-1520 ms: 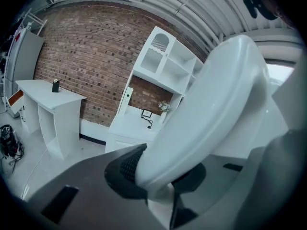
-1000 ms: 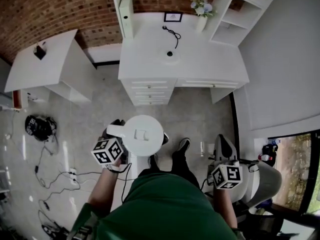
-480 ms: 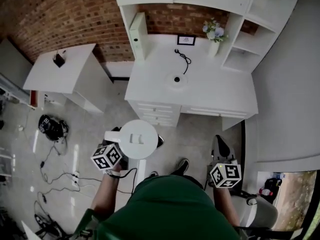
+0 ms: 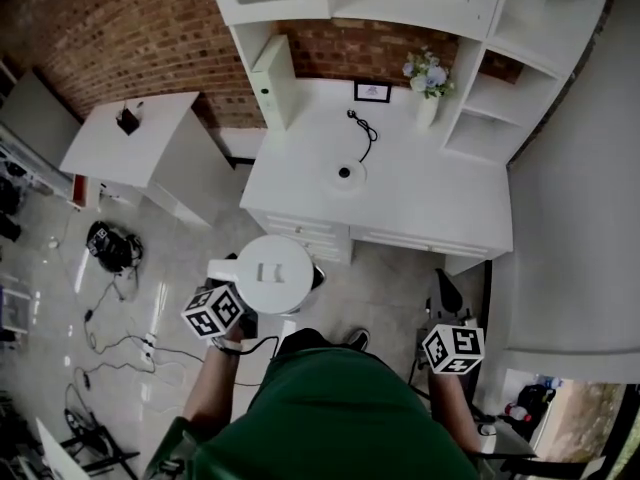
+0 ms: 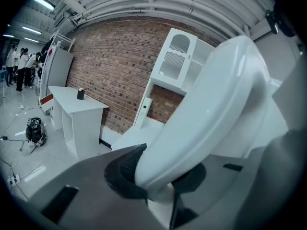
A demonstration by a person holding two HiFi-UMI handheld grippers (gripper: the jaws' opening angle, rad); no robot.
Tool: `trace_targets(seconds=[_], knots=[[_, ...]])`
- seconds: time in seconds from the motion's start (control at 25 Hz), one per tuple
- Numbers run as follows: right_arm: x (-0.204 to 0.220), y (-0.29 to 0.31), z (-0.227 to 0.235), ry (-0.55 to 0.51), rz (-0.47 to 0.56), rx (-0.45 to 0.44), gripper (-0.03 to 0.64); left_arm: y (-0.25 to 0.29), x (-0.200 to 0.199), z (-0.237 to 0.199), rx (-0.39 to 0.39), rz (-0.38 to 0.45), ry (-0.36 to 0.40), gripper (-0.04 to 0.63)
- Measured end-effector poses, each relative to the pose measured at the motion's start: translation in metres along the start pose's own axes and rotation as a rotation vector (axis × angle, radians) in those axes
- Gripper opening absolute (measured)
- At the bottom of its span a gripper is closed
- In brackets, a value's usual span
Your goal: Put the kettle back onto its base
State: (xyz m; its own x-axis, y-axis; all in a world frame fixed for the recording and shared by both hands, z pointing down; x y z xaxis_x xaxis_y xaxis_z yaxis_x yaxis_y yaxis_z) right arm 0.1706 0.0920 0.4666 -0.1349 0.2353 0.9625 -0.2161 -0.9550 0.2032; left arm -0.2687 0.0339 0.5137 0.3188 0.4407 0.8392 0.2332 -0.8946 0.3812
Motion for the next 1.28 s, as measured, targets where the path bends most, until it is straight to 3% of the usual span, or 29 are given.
trace_targets(seconds=[0.32, 0.72, 1.04, 1.28], knots=[[0.001, 0.008, 0.033, 0.03, 0.005, -0.01, 0.021, 0.021, 0.007, 0.031, -0.011, -0.021, 0.016, 0.101], [-0.002, 0.004, 0.068, 0.056, 0.021, 0.075, 0.021, 0.07, 0.001, 0.057, 0.046, -0.05, 0.033, 0.101], [-0.012, 0.016, 0.095, 0.05, 0.009, 0.172, 0.021, 0.146, -0.017, 0.071, 0.109, -0.05, 0.023, 0.101], [-0.026, 0.066, 0.11, 0.04, -0.022, 0.238, 0.021, 0.223, -0.032, 0.066, 0.126, -0.085, 0.007, 0.101]])
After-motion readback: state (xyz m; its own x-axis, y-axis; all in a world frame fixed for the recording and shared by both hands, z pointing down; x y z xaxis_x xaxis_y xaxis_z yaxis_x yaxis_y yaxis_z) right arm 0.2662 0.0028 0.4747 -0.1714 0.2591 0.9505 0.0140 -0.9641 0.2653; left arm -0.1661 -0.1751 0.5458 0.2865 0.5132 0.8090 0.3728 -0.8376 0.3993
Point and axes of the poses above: the fingertips, and each gripper's own axes: y forward along the fingers, z to its right, x out of its underside, the point moved 3 cm from there along -y, backward along the fingers, and after that the axes turned 1 degree about z, right-handed, at the moved point
